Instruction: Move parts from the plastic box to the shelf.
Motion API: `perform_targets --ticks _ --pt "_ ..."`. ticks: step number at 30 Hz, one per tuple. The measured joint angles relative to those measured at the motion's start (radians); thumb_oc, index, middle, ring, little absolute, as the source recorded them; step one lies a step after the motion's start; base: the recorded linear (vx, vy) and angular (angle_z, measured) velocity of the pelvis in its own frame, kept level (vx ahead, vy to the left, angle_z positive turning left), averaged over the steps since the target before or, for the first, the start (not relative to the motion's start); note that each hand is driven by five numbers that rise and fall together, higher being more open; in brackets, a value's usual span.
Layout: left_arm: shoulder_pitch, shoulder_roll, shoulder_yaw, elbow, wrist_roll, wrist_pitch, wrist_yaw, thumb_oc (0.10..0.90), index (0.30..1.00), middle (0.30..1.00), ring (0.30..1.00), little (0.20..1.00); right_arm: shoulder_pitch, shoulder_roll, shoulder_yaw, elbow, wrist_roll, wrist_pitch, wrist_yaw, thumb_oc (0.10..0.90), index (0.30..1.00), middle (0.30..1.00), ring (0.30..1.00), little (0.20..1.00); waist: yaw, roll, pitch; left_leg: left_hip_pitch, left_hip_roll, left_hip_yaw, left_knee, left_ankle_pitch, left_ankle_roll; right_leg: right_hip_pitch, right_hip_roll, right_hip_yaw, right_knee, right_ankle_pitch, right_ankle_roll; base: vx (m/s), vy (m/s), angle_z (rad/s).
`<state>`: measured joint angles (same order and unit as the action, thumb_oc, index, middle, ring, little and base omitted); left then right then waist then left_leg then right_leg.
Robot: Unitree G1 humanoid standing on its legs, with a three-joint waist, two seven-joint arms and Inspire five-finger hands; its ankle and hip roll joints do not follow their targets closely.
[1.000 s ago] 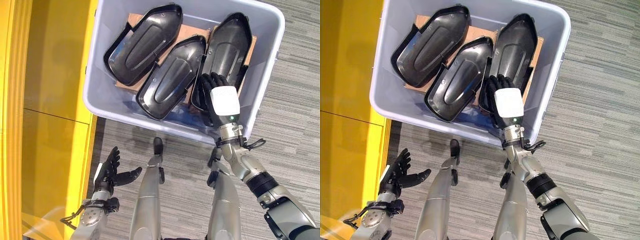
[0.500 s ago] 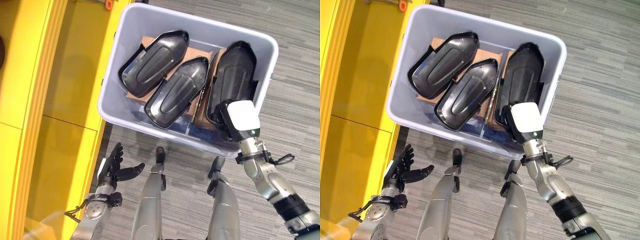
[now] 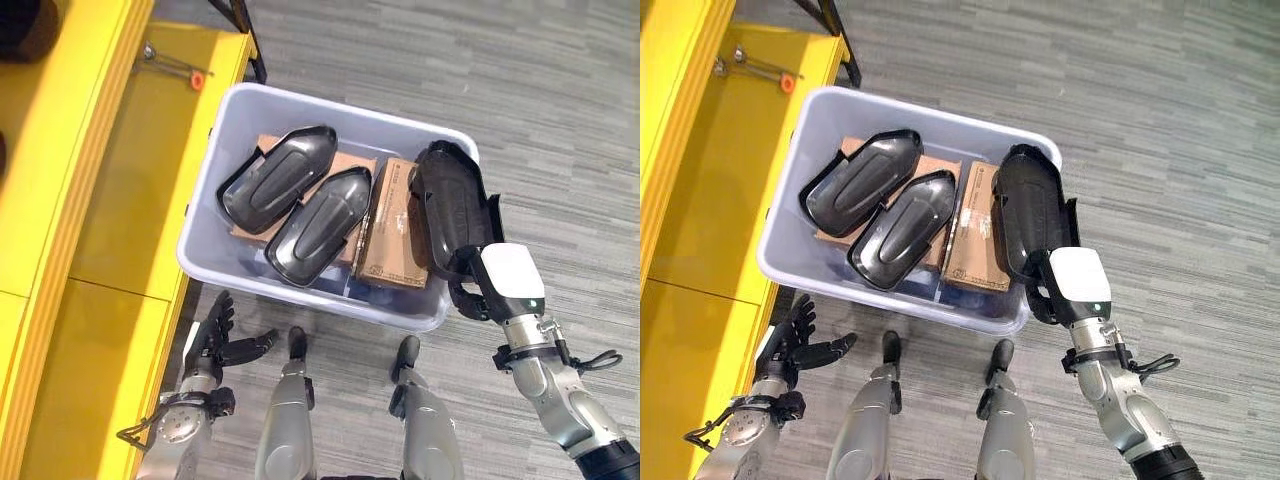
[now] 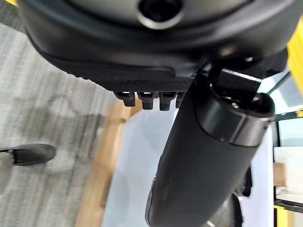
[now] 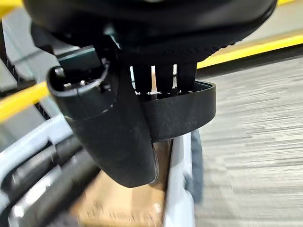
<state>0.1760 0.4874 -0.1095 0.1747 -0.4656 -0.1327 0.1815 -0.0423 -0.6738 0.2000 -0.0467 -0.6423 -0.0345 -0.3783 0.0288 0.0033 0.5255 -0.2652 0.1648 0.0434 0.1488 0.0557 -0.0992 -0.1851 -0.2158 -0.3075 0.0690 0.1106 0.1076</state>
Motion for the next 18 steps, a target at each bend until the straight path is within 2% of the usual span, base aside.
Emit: perform_targets --ticks 5,10,14,15,18 --pt "0.015 -0.002 0.031 -0.011 0.000 0.007 -0.020 0.900 1.000 1.000 1.000 1.000 -0.015 0.010 -0.033 -0.088 0.051 -0.028 0.001 0.400 0.300 0.300 0.300 0.300 -0.002 0.004 -0.004 0.082 0.020 0.008 -0.044 0.007 -0.014 0.071 0.027 0.002 -0.031 0.003 -0.005 0.05 -0.042 -0.06" --pt "0.034 -0.027 0.079 -0.039 0.000 0.008 -0.028 0.900 1.000 1.000 1.000 1.000 -0.033 0.025 -0.057 -0.152 0.101 -0.057 0.004 0.400 0.300 0.300 0.300 0.300 -0.006 0.014 -0.016 0.139 0.028 0.012 -0.077 0.012 -0.024 0.116 0.031 0.003 -0.041 -0.003 -0.010 0.04 -0.041 -0.02" --pt "0.061 -0.067 0.094 -0.043 0.000 0.020 -0.034 0.900 1.000 1.000 1.000 1.000 -0.047 0.038 -0.057 -0.154 0.134 -0.065 0.011 0.400 0.300 0.300 0.300 0.300 -0.001 0.038 -0.072 0.174 0.027 0.018 -0.107 0.016 -0.027 0.148 0.037 0.002 -0.062 -0.001 -0.009 0.05 -0.047 0.01" --pt "0.078 -0.082 0.098 -0.044 0.000 0.021 -0.033 0.900 1.000 1.000 1.000 1.000 -0.044 0.042 -0.055 -0.154 0.145 -0.065 0.015 0.400 0.300 0.300 0.300 0.300 0.000 0.046 -0.103 0.188 0.027 0.018 -0.121 0.018 -0.028 0.161 0.037 0.000 -0.073 -0.002 -0.008 0.04 -0.037 0.01" --pt "0.114 -0.081 0.099 -0.044 0.000 0.022 -0.034 0.900 1.000 1.000 1.000 1.000 -0.044 0.043 -0.055 -0.154 0.154 -0.066 0.031 0.400 0.300 0.300 0.300 0.300 0.001 0.052 -0.155 0.219 0.028 0.021 -0.147 0.022 -0.030 0.187 0.042 -0.002 -0.093 -0.002 -0.007 0.02 -0.048 0.01"
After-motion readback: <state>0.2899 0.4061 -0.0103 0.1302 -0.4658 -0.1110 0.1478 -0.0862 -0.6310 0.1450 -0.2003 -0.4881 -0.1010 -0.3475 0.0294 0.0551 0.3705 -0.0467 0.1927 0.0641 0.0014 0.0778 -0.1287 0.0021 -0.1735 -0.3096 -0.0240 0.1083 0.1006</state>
